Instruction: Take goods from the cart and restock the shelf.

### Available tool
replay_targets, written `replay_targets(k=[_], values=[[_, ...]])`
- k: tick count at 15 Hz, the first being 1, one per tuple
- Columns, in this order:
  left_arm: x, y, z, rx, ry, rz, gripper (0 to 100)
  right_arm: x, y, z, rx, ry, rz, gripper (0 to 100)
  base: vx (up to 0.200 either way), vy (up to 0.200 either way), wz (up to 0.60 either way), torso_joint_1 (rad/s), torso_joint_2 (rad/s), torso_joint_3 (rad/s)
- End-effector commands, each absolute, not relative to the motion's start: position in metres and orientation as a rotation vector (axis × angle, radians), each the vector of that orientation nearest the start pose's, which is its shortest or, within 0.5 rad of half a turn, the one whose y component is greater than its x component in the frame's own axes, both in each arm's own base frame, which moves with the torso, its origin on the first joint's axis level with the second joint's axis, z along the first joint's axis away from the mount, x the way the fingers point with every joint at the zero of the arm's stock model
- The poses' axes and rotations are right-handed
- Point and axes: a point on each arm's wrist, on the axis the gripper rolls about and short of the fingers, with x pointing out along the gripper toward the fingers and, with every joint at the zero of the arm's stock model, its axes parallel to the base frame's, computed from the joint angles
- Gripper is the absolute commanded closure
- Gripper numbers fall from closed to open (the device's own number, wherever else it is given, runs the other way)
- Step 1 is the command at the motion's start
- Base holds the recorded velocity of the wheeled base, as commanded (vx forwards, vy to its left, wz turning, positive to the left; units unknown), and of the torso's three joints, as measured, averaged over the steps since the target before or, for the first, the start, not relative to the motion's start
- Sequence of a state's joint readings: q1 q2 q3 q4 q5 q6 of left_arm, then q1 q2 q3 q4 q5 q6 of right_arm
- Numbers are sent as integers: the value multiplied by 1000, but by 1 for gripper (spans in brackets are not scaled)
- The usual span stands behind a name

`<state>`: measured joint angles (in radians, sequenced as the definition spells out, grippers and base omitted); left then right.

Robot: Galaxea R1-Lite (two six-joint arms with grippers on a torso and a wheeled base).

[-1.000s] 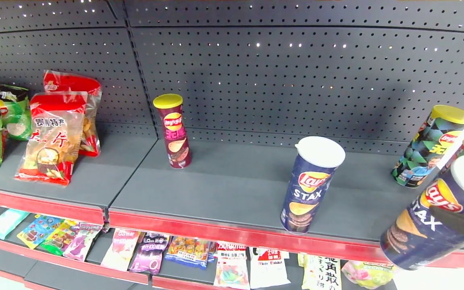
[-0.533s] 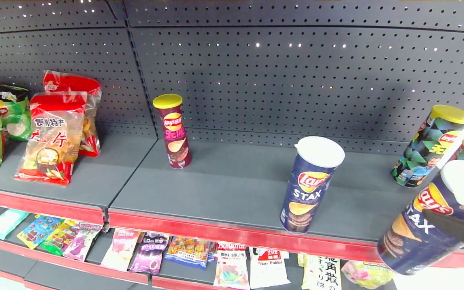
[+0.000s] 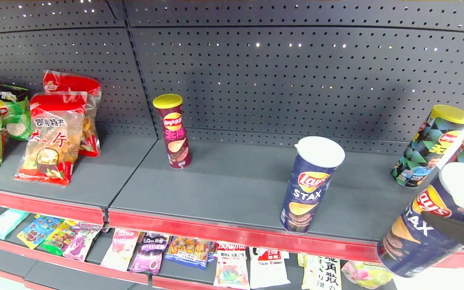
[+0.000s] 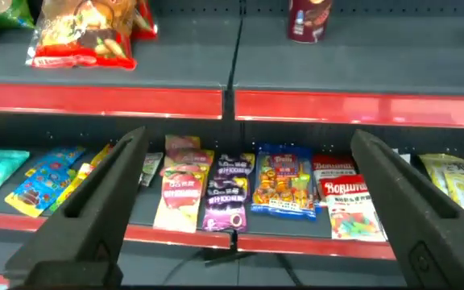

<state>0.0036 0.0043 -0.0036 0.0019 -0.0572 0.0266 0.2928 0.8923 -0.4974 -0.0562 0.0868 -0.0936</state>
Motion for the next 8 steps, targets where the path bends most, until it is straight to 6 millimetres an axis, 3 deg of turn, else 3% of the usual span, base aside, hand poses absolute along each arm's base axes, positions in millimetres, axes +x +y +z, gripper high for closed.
replay_targets(k=[1, 6, 8], values=[[-23, -1, 75, 31, 4, -51, 0, 95, 31, 205, -126, 312, 392, 100, 0, 0, 0, 0, 0, 0], [-23, -1, 75, 27, 4, -51, 0, 101, 33, 204, -121, 332, 395, 100, 0, 0, 0, 0, 0, 0], [-23, -1, 75, 27, 4, -51, 0, 123, 40, 206, -102, 305, 442, 100, 0, 0, 0, 0, 0, 0]])
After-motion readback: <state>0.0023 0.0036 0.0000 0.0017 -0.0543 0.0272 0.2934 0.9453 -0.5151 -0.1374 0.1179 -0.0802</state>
